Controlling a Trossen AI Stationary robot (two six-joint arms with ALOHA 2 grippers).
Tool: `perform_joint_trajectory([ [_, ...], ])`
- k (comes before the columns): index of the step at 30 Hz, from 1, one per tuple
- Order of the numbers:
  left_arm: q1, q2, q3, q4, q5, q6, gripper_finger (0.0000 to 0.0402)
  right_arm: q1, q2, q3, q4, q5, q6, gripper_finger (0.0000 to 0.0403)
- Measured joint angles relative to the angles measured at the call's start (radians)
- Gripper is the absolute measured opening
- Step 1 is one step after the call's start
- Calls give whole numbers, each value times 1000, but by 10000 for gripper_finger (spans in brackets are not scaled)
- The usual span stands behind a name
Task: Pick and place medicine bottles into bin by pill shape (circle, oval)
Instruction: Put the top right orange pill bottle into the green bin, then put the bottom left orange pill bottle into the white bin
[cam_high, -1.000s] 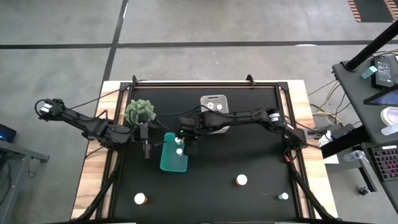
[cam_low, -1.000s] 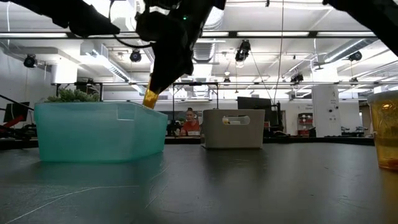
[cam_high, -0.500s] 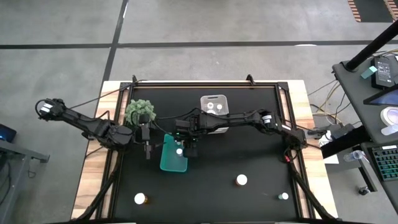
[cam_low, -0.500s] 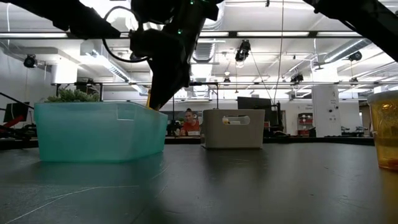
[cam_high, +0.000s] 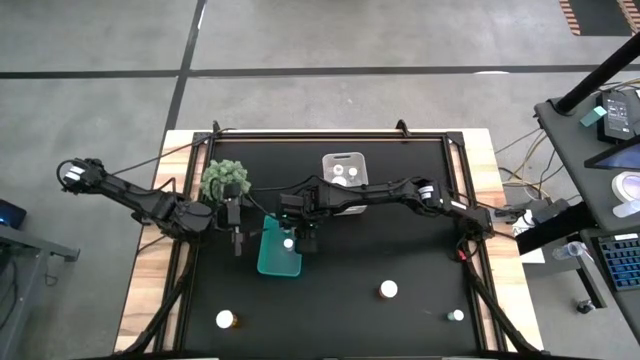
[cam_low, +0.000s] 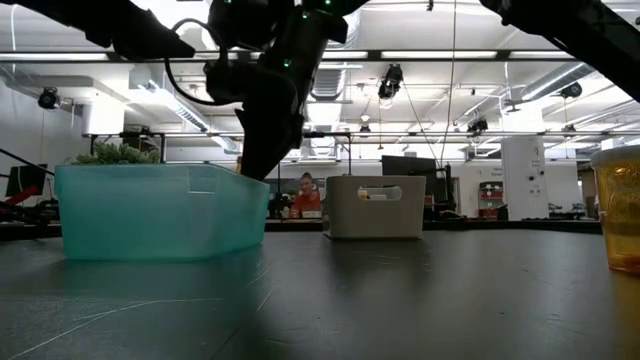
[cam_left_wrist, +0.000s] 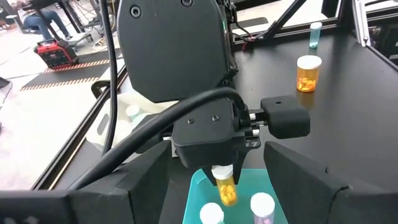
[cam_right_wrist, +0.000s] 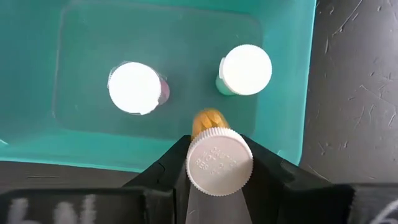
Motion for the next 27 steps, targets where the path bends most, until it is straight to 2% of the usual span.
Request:
perform_joint_trajectory([
  [13,0,-3,0,1,0,0,240,0,0,0,23,0,30,185],
  [27,0,0,1,65,1,3,240,19,-62,17,-88,4,80,182],
])
